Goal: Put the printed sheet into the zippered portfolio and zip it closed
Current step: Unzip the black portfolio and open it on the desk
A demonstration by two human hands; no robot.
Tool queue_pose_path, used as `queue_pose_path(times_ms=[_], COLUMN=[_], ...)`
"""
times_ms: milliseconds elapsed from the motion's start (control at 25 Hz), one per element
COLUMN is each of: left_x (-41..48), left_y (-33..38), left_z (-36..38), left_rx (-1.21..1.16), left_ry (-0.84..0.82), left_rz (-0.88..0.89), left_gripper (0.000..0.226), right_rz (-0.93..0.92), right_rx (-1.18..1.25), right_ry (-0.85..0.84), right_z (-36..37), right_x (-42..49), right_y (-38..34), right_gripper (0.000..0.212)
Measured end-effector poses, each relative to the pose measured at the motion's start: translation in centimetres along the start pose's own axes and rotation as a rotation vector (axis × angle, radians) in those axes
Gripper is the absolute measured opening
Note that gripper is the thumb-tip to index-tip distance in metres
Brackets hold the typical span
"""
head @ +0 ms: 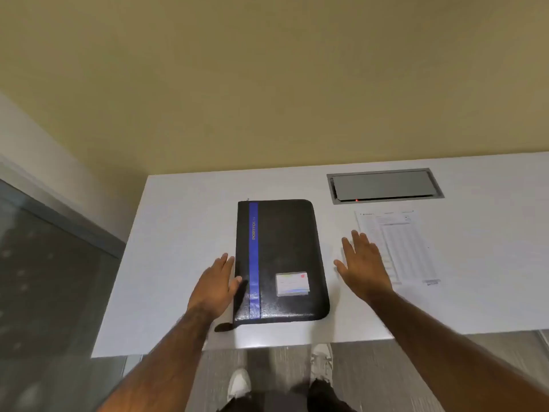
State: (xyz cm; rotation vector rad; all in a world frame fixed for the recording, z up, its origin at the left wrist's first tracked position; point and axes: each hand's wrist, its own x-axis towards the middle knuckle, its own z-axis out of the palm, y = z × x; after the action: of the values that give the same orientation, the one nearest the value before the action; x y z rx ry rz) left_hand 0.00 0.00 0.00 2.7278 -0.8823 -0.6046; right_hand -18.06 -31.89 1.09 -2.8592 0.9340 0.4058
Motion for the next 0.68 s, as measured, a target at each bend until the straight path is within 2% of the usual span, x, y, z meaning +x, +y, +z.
queue_pose_path(times_ms=[120, 240, 520, 680], left_x=[0.4, 0.1, 3.0, 5.2], left_y=[1.5, 3.3, 4.4, 4.4], left_z=[2.2, 4.0, 3.4, 2.2], left_rx=[-0.076, -0.097, -0.177, -0.246], left_ry=[-0.151, -0.255, -0.166, -0.182], left_rz=[-0.068, -0.135, -0.163, -0.183], left_gripper=[0.068, 0.073, 0.068, 0.065], right_rz=[-0.096, -0.084, 0.022, 0.266], right_rx=[0.023, 0.171, 0.551, 0.844], right_ry=[-0.178, -0.334, -0.334, -0.315], right_z=[1.9, 3.3, 2.5, 1.8], right_x=[0.9, 1.0, 3.5, 6.5], right_y=[0.2, -0.7, -4.0, -4.2], right_gripper=[0.065, 0.058, 0.040, 0.030])
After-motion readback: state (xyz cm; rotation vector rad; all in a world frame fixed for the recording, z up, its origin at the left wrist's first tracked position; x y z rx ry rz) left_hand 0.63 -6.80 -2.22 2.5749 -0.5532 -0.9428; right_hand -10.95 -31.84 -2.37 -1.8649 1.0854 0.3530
